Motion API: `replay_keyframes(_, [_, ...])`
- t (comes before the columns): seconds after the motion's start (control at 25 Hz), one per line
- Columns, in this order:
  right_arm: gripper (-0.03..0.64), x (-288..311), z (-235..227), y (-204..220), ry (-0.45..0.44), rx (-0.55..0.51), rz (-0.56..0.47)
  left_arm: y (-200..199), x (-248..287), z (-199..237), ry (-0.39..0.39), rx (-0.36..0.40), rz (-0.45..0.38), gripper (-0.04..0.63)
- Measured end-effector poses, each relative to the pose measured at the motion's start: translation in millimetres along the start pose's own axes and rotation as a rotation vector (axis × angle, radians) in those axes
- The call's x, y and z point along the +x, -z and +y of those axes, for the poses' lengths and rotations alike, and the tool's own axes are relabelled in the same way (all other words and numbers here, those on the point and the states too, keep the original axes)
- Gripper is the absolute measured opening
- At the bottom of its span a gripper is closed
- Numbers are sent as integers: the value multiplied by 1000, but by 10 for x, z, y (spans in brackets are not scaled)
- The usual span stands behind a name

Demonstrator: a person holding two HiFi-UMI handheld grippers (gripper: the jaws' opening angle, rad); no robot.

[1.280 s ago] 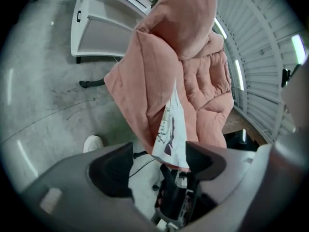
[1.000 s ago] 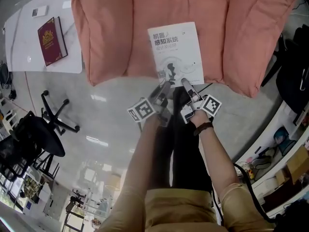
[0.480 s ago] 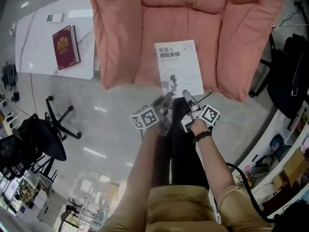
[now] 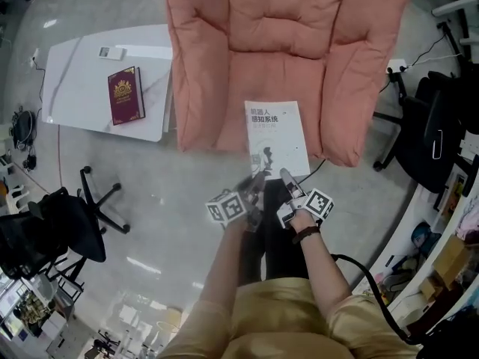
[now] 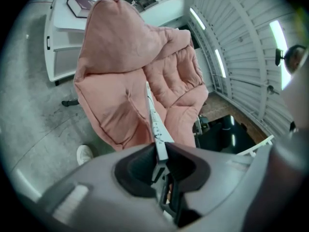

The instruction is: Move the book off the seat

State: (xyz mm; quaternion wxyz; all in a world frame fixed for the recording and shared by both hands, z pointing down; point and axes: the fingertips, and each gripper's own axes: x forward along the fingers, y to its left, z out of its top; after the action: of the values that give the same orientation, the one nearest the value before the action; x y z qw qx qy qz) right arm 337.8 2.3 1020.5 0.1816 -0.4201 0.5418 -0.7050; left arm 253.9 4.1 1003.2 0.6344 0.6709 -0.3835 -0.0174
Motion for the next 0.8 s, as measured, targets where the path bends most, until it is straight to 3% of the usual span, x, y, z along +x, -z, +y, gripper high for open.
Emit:
replay_keyframes(0.24, [50, -247, 904, -96, -42, -98, -14, -339, -304, -837, 79, 68, -68, 51])
replay_keyframes(0.56, [50, -495, 2360, -167, -203, -187, -32, -928, -842, -2046, 166, 191, -175, 51])
replay_keyframes(0.72, [51, -586, 3007, -91, -313, -242, 11, -1152, -1178, -2517, 186, 231, -227, 51])
replay_keyframes(0.8, [51, -542, 3269, -40, -315, -258, 58, -1324, -1331, -2680, 202, 250, -262, 52])
